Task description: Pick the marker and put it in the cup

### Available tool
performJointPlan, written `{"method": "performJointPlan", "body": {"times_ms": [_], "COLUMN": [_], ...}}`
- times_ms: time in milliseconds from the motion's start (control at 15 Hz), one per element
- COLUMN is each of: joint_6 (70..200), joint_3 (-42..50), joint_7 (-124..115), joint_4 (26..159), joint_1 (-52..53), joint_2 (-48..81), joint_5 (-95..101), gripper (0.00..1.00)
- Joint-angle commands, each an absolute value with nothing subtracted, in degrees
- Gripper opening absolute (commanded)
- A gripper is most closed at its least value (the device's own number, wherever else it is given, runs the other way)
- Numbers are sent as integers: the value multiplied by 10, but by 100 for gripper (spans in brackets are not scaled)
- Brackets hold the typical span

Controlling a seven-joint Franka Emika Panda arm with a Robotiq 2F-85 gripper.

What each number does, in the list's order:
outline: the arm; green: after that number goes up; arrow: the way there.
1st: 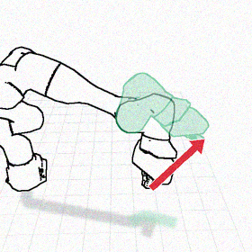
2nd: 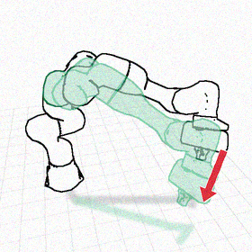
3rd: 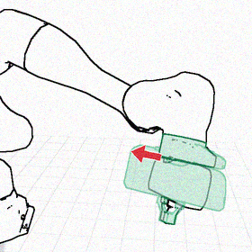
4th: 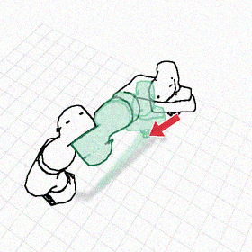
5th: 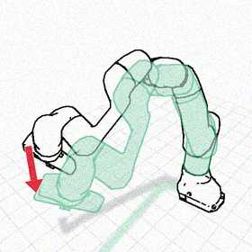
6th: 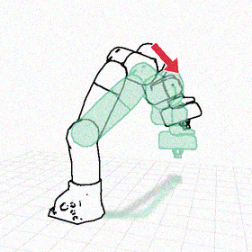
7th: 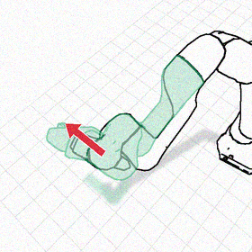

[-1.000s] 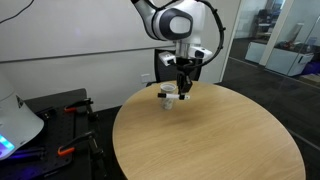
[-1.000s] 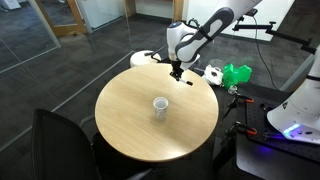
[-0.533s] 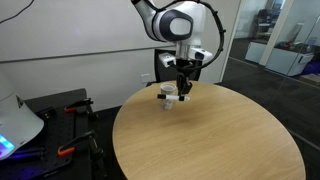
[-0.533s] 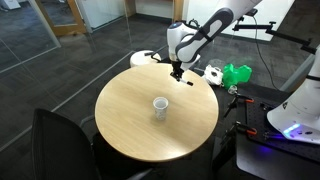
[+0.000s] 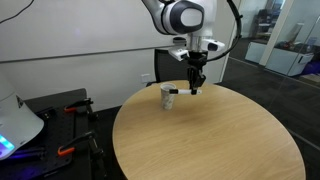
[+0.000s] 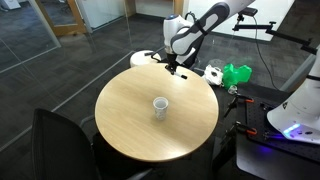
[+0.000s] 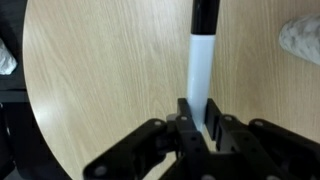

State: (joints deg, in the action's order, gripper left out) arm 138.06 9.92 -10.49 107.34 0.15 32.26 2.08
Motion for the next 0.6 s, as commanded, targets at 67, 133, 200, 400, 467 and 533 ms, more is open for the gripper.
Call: {"method": "performJointPlan", "body": {"times_ms": [67, 133, 200, 400, 467, 533], "joint_6": [1325, 1318, 1310, 1273, 1256, 1292], "joint_3": [55, 44, 35, 5, -2, 17], "joint_7": [-12, 17, 43, 132, 159, 112], "joint_4": [1029, 1023, 1018, 999, 997, 1014], "joint_1": [-47, -59, -69, -103, -112, -90], "joint_2": [323, 322, 322, 325, 323, 323], "joint_5": [4, -3, -10, -39, -49, -29], "gripper": [5, 5, 5, 5, 5, 20]}}
